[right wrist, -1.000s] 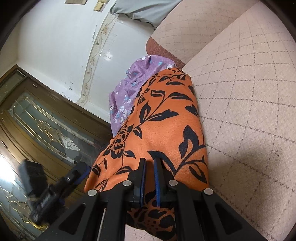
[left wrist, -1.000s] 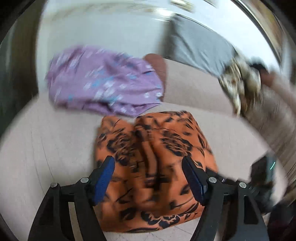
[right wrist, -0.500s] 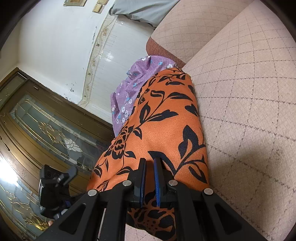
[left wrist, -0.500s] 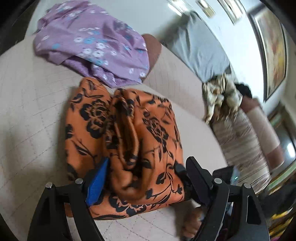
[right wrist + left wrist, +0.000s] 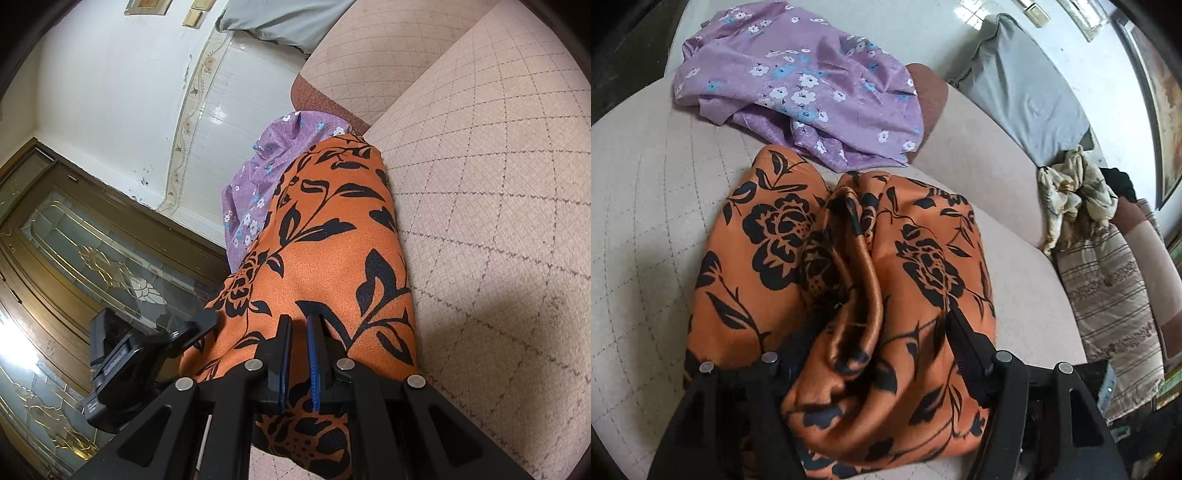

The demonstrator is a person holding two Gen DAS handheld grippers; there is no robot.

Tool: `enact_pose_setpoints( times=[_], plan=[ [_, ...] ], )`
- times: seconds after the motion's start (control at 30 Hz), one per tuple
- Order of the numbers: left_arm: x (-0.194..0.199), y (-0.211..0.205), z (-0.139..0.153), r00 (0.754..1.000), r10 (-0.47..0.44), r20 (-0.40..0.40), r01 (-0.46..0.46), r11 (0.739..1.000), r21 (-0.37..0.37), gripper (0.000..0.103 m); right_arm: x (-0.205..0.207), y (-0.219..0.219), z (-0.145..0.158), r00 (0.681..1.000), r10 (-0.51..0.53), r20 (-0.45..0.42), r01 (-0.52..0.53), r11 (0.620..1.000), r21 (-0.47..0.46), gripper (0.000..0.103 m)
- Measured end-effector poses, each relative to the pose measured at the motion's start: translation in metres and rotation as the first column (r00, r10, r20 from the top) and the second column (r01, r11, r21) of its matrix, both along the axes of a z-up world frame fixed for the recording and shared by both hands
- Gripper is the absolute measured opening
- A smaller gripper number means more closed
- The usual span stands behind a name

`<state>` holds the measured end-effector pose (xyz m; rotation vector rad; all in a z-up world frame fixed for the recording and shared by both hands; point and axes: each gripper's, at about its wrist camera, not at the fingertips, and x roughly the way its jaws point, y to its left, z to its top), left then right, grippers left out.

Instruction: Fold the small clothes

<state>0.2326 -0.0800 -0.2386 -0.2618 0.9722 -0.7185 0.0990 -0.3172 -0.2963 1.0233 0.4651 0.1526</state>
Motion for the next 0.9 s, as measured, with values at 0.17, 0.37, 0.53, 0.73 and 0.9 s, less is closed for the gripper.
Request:
enact_pose_setpoints(
  times=[0.17,0.37,0.53,0.73,0.9],
  plan=[
    [0.0,-0.002,0.004,0.999,0.006,0.041,-0.007,1.0,0.026,0.027,0.001,0.0,0.007,0.999,0.008,-0.034,-0.008,1.0,0.001,0.01],
    [-0.037,-0.004,0.048,0.953,-0.059,0.296,0.069,0.997,-0.025,0.023,0.019,-0.007,0.051,0.997,0.037,-0.072,-0.04,0.998,-0.04,0.022],
    [-0.063,0.008,0.067,0.889,-0.103,0.446,0.081,0.994,0.068,0.024,0.029,-0.014,0.07,0.998,-0.027,-0.051,0.025,0.999,-0.04,0.071],
    [-0.001,0.039,-0.007,0.996,-0.053,0.069,0.036,0.972,0.231,0.037,0.063,0.024,0.043,0.986,0.005,-0.169,-0.028,0.991,-0.134,0.07],
    [0.01,0.061,-0.003,1.0,-0.001,-0.006,0.002,0.992,0.124,0.045,0.078,0.045,0.064,0.97,0.012,-0.243,-0.09,0.946,-0.311,0.069]
  ],
)
